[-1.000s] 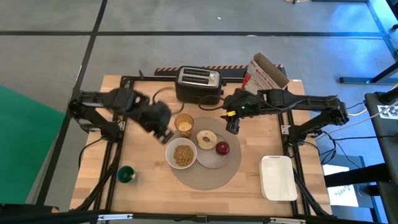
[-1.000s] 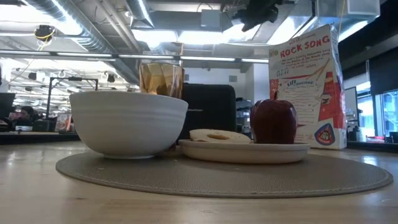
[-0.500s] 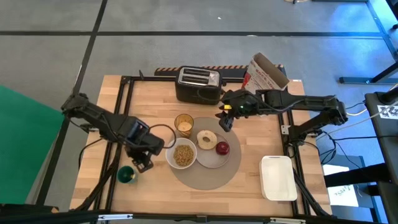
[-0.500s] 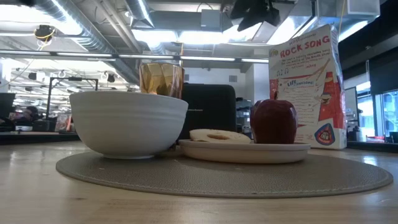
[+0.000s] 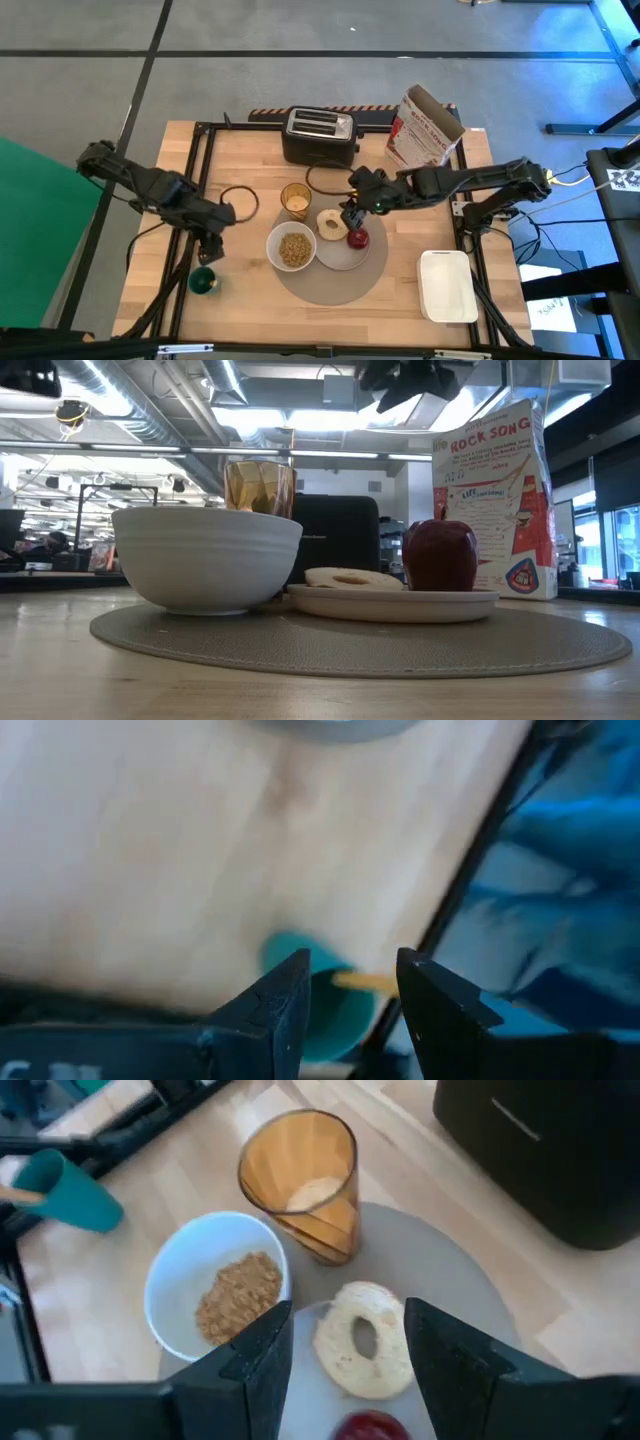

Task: Arrange a breakfast setting
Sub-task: Put the yellow spoon on the tablemat to the right of the gray plate

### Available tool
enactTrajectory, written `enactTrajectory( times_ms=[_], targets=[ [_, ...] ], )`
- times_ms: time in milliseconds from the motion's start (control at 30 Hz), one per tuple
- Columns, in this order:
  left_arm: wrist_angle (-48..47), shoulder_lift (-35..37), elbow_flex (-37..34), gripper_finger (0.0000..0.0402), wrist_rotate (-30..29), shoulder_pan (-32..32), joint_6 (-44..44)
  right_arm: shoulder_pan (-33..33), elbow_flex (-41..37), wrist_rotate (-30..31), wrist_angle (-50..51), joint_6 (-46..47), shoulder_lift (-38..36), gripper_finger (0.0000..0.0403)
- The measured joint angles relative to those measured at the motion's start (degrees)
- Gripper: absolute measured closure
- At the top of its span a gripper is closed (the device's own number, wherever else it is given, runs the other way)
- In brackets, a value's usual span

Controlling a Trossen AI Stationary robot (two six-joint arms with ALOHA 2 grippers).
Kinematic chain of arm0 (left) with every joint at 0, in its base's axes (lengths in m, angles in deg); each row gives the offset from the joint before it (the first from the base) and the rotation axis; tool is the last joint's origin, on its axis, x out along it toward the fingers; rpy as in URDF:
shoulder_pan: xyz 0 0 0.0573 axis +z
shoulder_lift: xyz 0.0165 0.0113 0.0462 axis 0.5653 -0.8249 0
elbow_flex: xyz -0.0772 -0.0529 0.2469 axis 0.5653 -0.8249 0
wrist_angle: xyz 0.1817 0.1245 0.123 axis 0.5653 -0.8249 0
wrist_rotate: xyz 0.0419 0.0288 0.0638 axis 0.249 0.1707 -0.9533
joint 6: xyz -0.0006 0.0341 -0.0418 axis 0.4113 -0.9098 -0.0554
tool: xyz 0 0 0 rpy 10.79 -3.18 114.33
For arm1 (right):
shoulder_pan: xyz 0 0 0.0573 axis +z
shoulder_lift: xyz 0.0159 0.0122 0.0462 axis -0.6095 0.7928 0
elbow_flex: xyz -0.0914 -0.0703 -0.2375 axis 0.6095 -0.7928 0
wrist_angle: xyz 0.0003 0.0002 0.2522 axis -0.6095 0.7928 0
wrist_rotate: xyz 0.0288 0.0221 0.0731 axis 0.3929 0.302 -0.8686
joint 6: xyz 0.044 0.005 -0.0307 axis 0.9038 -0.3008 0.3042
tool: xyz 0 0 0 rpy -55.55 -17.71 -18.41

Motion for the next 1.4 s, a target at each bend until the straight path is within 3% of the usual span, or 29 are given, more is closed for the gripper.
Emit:
enactTrajectory(
  times_ms=[233, 433, 667, 833, 967, 1100, 1400],
  targets=[
    [17.3, 9.9, -11.6, 0.0257, 0.4, -4.9, -3.0, 4.4, 0.0, 0.9, -7.0, 1.9, 2.8, 0.0221],
    [17.5, 12.5, -13.3, 0.0258, 2.2, -9.7, -11.7, 8.3, 0.0, 0.9, -15.6, -8.2, 5.0, 0.0221],
    [15.0, 13.0, -13.3, 0.0262, 0.4, -9.8, -14.7, 8.7, 0.0, -5.0, -48.2, -31.1, 15.8, 0.0221],
    [14.3, 13.0, -13.3, 0.0262, 0.1, -9.8, -14.5, 6.6, 1.8, -8.2, -65.4, -35.2, 24.9, 0.0221],
    [14.6, 13.0, -13.3, 0.0262, -2.7, -9.9, -11.7, 5.8, 7.9, -10.4, -66.5, -36.2, 30.9, 0.0212],
    [15.0, 13.0, -13.3, 0.0262, 1.0, -12.2, -10.5, 6.0, 15.2, -12.7, -66.3, -40.0, 37.1, 0.0182],
    [-2.7, 13.3, -13.3, 0.0262, 6.0, -15.2, -2.5, 5.9, 28.4, -14.3, -63.4, -47.2, 47.6, 0.0124]
  ],
)
